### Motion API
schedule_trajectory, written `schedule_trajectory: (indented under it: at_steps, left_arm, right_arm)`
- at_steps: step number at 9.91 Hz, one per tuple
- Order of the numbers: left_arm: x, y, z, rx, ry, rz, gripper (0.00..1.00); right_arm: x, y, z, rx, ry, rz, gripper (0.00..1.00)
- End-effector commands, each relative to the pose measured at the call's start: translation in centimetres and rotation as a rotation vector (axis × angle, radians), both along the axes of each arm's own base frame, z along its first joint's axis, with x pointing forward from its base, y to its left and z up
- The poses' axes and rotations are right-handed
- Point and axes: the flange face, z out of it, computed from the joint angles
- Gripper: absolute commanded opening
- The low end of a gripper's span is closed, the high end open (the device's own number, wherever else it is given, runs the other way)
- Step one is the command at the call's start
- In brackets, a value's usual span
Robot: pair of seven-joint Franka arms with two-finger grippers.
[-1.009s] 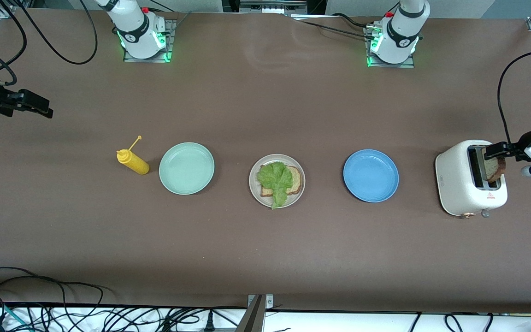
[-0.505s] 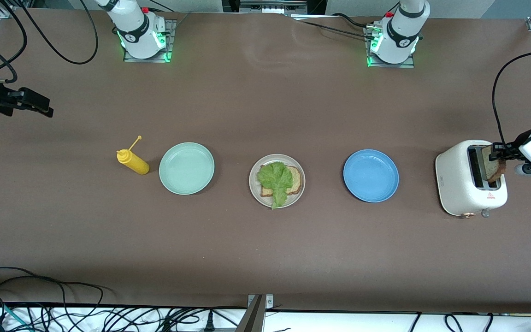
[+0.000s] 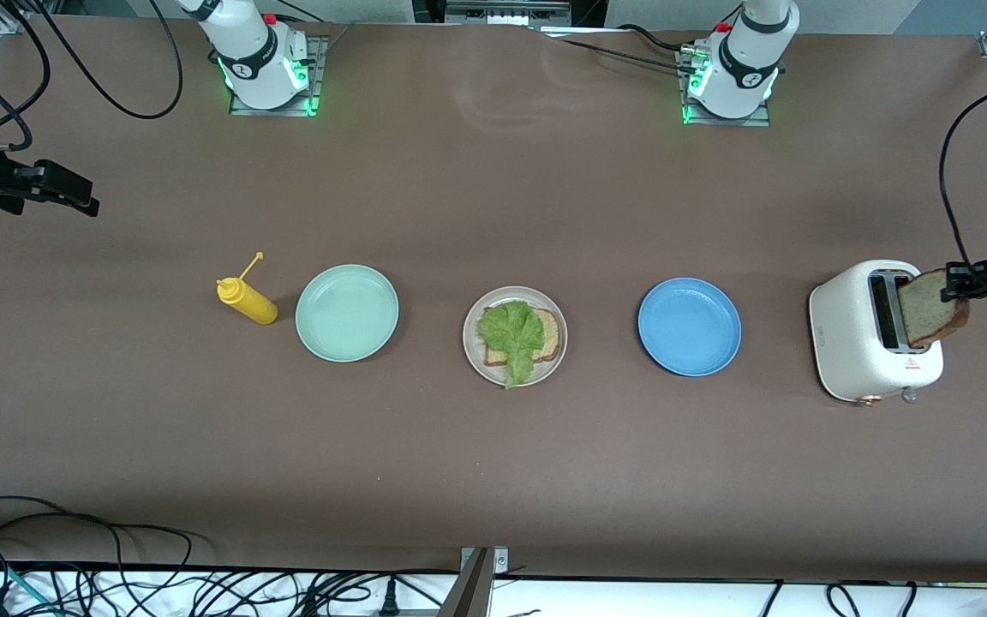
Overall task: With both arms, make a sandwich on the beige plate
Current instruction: 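Grasp the toast slice with the left gripper and lift it out, then carry the toast with the left gripper over the beige plate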
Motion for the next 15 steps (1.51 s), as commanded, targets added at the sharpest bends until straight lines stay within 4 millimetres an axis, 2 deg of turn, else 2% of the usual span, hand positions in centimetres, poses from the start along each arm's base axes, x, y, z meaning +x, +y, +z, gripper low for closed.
schedule_trajectory:
  at_steps: [1,2,3,4,5,7,9,11,12,15]
  left_arm:
    - [1.7,-1.7,4.5,0.017,0.018,-0.05,0.0]
    - [2.1,-2.7,5.4,0.008,0.038,-0.064,0.0]
    - [2.3,-4.4,5.8,-0.056,0.05,-0.066,0.0]
    - [2.1,-5.9,5.6,-0.156,0.071,-0.051,0.0]
    - [2.1,-8.2,5.1,-0.237,0.105,-0.063,0.0]
    - [2.6,-12.5,3.1,-0.4,0.167,-0.062,0.0]
    - [3.5,-15.8,-0.3,-0.681,0.245,0.031,0.0]
    - [4.5,-22.2,-3.9,-0.814,0.319,0.01,0.0]
    - [4.8,-25.7,-4.5,-0.872,0.327,-0.003,0.0]
    - [5.5,-30.7,-5.0,-0.875,0.302,0.043,0.0]
  right_arm:
    - [0.0,0.3,0.5,-0.01,-0.004,0.002,1.0]
    - [0.0,0.3,0.5,-0.01,-0.003,0.002,1.0]
    - [-0.2,0.3,0.5,-0.009,0.006,0.003,1.0]
    - [-0.2,0.1,0.5,-0.008,0.005,0.011,1.0]
    - [-0.2,0.1,0.5,-0.012,0.003,0.012,1.0]
    - [0.0,-0.1,0.5,-0.017,-0.001,0.011,1.0]
    - [0.3,-0.2,0.4,-0.042,-0.019,0.013,1.0]
    - [0.4,-0.2,0.2,-0.042,-0.015,0.011,1.0]
    - [0.4,-0.2,0.2,-0.042,-0.013,0.01,1.0]
    - [0.4,-0.1,0.2,-0.041,-0.017,0.009,1.0]
